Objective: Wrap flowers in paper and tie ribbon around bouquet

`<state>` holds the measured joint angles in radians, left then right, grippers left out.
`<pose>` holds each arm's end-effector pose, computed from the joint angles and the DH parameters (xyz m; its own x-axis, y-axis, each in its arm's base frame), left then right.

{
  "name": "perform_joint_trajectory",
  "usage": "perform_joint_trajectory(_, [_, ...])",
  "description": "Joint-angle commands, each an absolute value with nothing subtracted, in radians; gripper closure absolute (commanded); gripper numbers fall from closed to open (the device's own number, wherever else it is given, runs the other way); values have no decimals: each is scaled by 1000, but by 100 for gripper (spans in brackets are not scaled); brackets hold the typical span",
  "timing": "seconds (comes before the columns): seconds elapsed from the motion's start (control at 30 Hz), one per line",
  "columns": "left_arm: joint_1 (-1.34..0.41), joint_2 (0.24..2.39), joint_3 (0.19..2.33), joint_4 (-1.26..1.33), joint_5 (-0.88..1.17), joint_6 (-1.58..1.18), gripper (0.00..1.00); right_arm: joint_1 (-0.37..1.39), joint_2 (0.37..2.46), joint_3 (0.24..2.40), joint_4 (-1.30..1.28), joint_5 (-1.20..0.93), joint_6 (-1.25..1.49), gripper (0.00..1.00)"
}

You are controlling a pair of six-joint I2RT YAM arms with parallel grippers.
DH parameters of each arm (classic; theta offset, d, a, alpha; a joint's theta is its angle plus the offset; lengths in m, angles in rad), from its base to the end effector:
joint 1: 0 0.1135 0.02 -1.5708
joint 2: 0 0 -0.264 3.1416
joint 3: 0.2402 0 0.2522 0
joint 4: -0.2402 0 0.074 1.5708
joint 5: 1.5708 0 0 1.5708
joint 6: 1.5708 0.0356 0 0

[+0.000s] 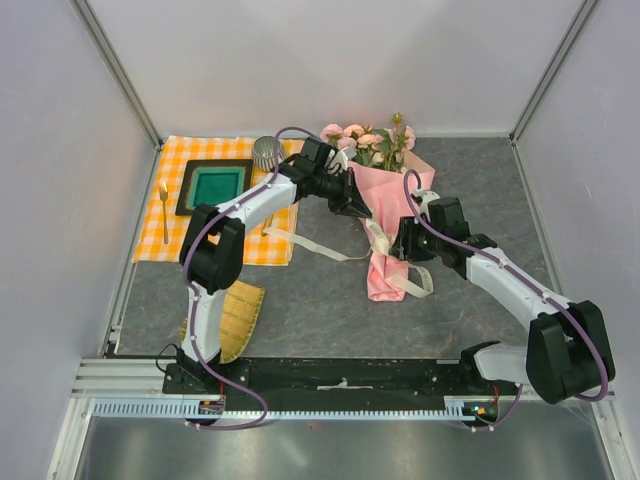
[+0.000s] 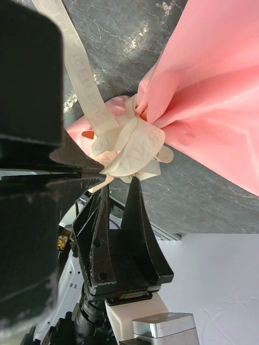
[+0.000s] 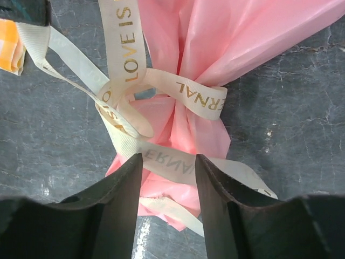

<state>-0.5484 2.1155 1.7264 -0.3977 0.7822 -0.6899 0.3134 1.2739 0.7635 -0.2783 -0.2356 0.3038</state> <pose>0.3934 -0.2697 0.2316 -0.9718 0.0646 -0.2270 0.2282 0.5017 -0.8344 0.2470 0.0888 0.2216 -0.7805 0.0529 -0.6230 -0.2335 0.8997 0.3688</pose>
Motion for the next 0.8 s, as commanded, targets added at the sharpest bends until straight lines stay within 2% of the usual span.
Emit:
perform_joint_trajectory(0.0, [-542,2054,1723,-397,776,-644,98,321,1256,753,-244,-222,305,46])
perform_joint_trajectory(0.37, [-526,2040,1712,-397,788,-641,99,319,1310,746,-218,-218,302,47])
perform_joint_trajectory(0.47, [-526,2040,1707,-397,792,-641,98,321,1302,732,-190,-250,305,53])
perform_joint_trajectory(0.67, [-525,2029,1695,-397,776,-635,98,321,1298,704,-141,-290,328,78])
perform_joint_trajectory(0.7, [-523,2026,1690,-397,772,-634,99,322,1299,703,-135,-287,330,86])
perform_joint_trajectory(0.77, [-520,2011,1671,-397,744,-629,98,321,1308,704,-133,-281,336,95])
